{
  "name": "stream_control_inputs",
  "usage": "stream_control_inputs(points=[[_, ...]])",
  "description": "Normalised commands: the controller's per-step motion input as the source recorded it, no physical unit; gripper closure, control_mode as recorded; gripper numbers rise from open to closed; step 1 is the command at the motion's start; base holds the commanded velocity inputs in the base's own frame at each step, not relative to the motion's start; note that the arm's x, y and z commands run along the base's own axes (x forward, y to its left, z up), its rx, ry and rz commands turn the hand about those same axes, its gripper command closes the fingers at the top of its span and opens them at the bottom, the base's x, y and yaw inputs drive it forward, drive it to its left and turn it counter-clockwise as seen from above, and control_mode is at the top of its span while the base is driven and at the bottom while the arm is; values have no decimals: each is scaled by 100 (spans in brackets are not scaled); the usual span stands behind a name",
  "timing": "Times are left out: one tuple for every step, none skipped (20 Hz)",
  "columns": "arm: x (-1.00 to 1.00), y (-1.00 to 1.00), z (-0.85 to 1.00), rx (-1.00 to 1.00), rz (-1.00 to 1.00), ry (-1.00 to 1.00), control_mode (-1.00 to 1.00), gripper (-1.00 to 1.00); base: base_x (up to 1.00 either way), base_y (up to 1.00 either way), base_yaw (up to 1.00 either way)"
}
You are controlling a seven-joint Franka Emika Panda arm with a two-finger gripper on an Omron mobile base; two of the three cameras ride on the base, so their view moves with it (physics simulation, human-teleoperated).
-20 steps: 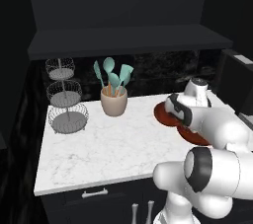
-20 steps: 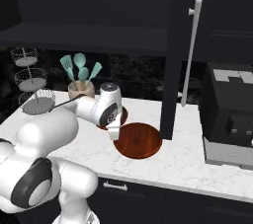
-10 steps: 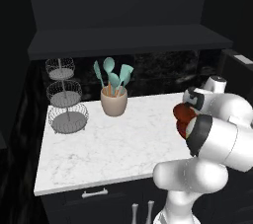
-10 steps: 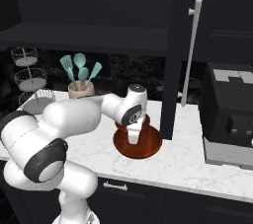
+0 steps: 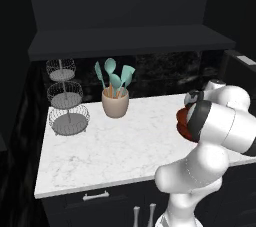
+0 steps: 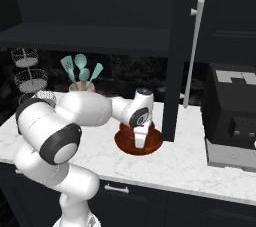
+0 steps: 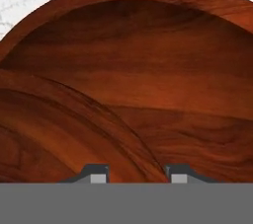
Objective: Pick up the bowls on the counter and stack them on top of one another in the open cabinet. Place the smaller bowl on top of the larger bowl.
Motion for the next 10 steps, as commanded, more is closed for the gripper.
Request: stream_control_inputs(points=[[0, 0, -11, 0, 0, 0, -100, -100, 0, 0, 0], [0, 0, 0, 0, 0, 0, -100, -100, 0, 0, 0], [0, 0, 0, 0, 0, 0, -100, -100, 0, 0, 0], [6, 0, 0, 0, 0, 0, -100, -100, 0, 0, 0], [0, 0, 15, 0, 0, -4, -100, -100, 0, 0, 0], [0, 0, 50, 1, 0, -8, -100, -100, 0, 0, 0], [-16, 0, 77, 1, 0, -12, -100, -100, 0, 0, 0], [-24, -1, 86, 3, 0, -10, -100, -100, 0, 0, 0], [-46, -6, 88, 3, 0, -9, -100, -100, 0, 0, 0], [-64, -21, 80, 6, 0, -5, -100, -100, 0, 0, 0]])
